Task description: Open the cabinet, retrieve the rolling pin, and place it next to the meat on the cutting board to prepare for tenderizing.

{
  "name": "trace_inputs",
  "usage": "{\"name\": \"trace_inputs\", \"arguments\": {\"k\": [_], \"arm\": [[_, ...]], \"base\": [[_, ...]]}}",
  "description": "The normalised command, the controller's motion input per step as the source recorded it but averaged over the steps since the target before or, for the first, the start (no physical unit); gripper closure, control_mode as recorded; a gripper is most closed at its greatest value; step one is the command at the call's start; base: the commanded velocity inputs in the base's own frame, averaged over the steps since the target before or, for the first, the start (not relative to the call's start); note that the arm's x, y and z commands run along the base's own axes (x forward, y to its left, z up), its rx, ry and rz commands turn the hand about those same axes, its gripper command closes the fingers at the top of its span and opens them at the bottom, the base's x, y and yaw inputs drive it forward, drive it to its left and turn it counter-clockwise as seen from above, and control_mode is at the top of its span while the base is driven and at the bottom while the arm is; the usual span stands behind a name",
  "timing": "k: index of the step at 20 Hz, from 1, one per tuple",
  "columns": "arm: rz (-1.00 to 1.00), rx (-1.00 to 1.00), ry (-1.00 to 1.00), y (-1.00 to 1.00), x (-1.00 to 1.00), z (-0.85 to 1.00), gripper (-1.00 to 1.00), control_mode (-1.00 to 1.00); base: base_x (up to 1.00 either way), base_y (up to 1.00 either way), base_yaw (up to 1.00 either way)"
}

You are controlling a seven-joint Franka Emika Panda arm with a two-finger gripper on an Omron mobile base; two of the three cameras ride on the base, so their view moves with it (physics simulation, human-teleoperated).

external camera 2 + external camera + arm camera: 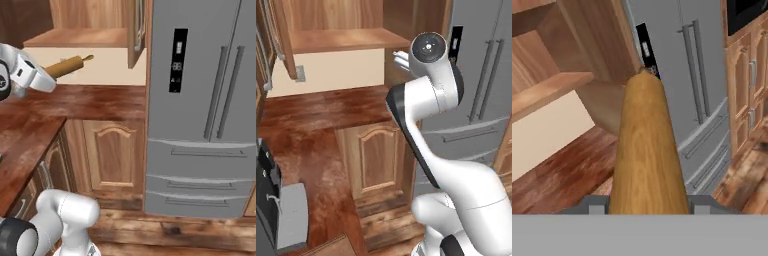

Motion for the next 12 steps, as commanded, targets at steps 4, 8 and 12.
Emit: {"name": "trace_inputs", "arguments": {"k": [4,8,12], "arm": [[0.00,0.00,0.00,0.00,0.00,0.00,1.00,1.00],[0.00,0.00,0.00,0.00,0.00,0.00,1.00,1.00],[0.00,0.00,0.00,0.00,0.00,0.00,1.00,1.00]], "base": [[-0.64,0.02,-0.50],[-0.54,0.04,-0.62],[-0.54,0.00,-0.62]]}}
